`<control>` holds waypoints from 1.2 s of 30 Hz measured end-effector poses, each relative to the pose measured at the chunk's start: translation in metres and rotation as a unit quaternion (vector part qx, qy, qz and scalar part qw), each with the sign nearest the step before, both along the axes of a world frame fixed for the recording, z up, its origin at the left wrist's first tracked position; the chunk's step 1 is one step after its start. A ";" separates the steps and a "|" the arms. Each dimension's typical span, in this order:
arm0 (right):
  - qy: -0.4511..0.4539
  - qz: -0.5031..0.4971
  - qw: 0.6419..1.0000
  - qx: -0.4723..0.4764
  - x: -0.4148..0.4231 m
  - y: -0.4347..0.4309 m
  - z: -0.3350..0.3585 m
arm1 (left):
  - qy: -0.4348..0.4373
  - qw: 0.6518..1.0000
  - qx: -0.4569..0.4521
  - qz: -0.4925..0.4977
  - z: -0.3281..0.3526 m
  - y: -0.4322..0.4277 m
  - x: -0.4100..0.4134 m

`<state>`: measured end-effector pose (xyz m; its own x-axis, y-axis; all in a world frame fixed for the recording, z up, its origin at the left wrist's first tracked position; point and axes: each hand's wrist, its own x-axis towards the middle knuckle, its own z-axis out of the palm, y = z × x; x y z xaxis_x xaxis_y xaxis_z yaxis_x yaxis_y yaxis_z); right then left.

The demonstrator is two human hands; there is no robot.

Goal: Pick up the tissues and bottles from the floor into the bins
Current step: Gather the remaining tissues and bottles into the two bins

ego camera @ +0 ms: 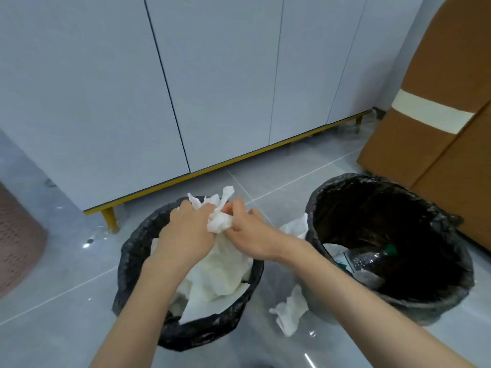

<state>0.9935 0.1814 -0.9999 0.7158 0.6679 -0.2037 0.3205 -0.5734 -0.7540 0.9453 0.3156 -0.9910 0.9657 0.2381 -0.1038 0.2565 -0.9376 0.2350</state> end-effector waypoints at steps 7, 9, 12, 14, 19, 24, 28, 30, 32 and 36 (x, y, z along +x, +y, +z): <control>-0.277 0.064 0.946 -0.159 -0.007 0.010 -0.041 | 0.191 0.978 0.062 -0.058 -0.078 0.013 -0.016; -0.298 0.056 0.941 -0.152 -0.007 0.017 -0.049 | 0.233 0.965 0.099 -0.070 -0.094 0.014 -0.019; -0.242 0.072 0.951 -0.176 -0.008 0.022 -0.052 | 0.270 0.953 0.117 -0.077 -0.105 0.014 -0.021; -0.218 0.098 0.947 -0.214 -0.010 0.024 -0.055 | 0.293 0.948 0.096 -0.071 -0.112 0.016 -0.022; -0.239 0.153 0.919 -0.274 -0.015 0.024 -0.053 | 0.316 0.946 0.059 -0.044 -0.114 0.015 -0.021; -0.295 0.058 0.949 -0.092 -0.010 -0.002 -0.023 | 0.213 0.975 0.060 0.033 -0.079 0.012 -0.017; -0.334 0.015 0.930 -0.154 -0.006 -0.045 0.016 | 0.112 0.989 0.028 0.091 -0.043 0.001 -0.011; -0.338 0.027 0.906 -0.253 -0.005 -0.066 0.027 | 0.077 0.993 0.035 0.080 -0.032 -0.007 -0.009; -0.321 0.035 0.886 -0.333 -0.004 -0.078 0.029 | 0.062 0.996 0.039 0.054 -0.026 -0.014 -0.008; -0.338 0.031 0.856 -0.390 -0.004 -0.085 0.011 | 0.085 0.996 0.013 0.015 -0.030 -0.027 -0.007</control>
<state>0.9896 0.0962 -0.9889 0.8138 0.5593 -0.1576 0.5811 -0.7835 0.2201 0.9386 0.2888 -1.0207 0.9274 0.2711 -0.2578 0.3179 -0.9344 0.1609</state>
